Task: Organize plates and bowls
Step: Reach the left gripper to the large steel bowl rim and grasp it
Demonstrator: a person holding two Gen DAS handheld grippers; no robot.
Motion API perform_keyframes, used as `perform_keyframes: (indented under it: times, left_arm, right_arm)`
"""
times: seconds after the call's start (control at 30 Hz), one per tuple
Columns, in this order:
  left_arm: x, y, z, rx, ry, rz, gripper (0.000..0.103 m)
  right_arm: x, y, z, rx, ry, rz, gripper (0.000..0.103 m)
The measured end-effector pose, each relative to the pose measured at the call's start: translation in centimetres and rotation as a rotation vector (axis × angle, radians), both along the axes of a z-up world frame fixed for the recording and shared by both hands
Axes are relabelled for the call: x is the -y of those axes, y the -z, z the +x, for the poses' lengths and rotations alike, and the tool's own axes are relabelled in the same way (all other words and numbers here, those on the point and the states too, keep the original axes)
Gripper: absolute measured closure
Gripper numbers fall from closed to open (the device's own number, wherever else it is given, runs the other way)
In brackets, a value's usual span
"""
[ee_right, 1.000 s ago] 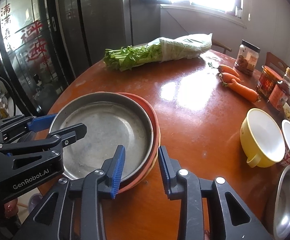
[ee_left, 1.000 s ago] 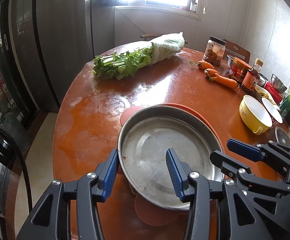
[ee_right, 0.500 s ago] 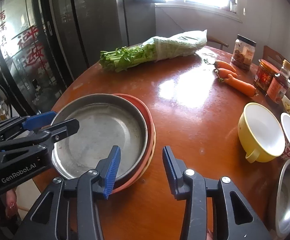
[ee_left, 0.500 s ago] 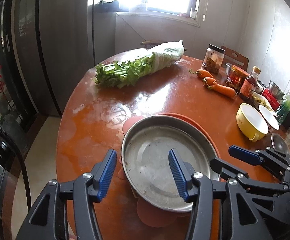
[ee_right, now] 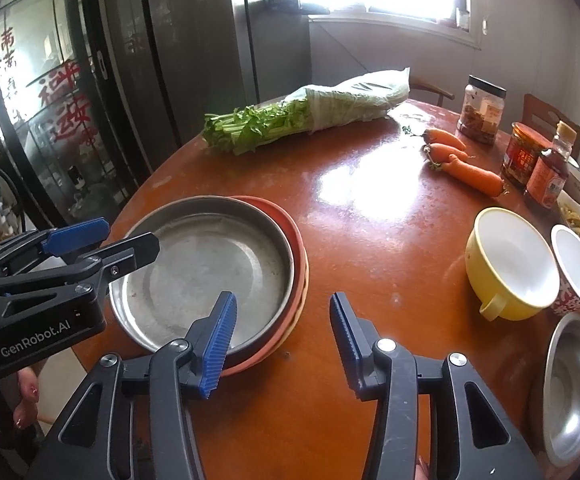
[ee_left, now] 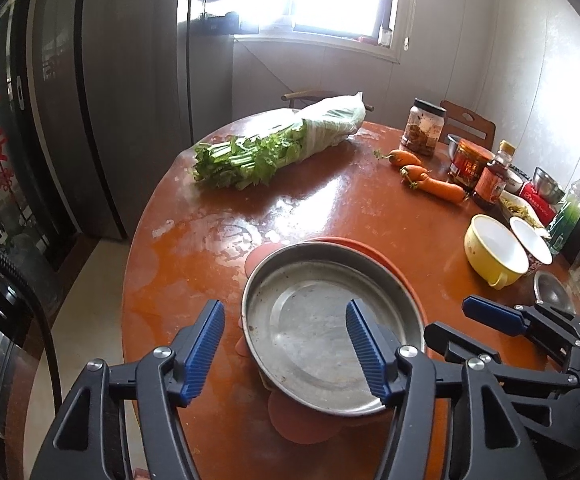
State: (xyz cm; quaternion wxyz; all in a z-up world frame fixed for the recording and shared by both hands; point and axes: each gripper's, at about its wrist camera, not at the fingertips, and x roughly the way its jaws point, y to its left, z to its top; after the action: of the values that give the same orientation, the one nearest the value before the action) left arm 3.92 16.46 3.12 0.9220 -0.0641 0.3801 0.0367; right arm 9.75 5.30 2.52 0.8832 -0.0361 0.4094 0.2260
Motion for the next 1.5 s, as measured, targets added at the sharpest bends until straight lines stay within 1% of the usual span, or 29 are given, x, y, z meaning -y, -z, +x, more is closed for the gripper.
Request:
perform_keyframes:
  times: [0.1,0.23,0.47,0.7,0.83,1.07,1.23,1.37,1.5]
  left_arm:
    - [0.5,-0.7,-0.4,0.015,0.012,-0.004,0.037]
    - [1.8,-1.6,-0.8,0.035,0.035,0.006,0.035]
    - [4.8,-2.7,-1.0,0.053,0.071,0.018,0.032]
    - [8.7,-3.6,-0.7,0.071,0.123,0.028,0.03]
    - [10.8,-4.0,-0.5,0.08,0.145,0.037,0.029]
    - [14.7,-3.6,0.0,0.079,0.189,0.043,0.028]
    - [17.9,-2.6,0.7,0.05,0.238,0.034,0.028]
    - [20.4,-1.9,1.3,0.032,0.274,0.046,0.028]
    - [22.5,-1.1,1.9,0.013,0.308,0.05,0.028]
  right_arm:
    - [0.6,-0.5,-0.4,0.008,0.009,0.008,0.052]
    - [2.0,-1.5,-1.2,0.029,0.029,0.029,0.047]
    - [5.2,-3.2,-2.5,0.077,0.083,0.048,0.044]
    - [9.9,-4.6,-3.3,0.117,0.174,0.098,0.043]
    - [12.5,-5.1,-3.6,0.135,0.217,0.108,0.041]
    - [16.8,-5.4,-4.0,0.153,0.291,0.107,0.039]
    - [20.2,-4.9,-4.2,0.149,0.352,0.086,0.038]
    - [23.0,-4.2,-4.4,0.139,0.411,0.057,0.038]
    - [25.8,-3.2,-4.1,0.107,0.466,0.041,0.038]
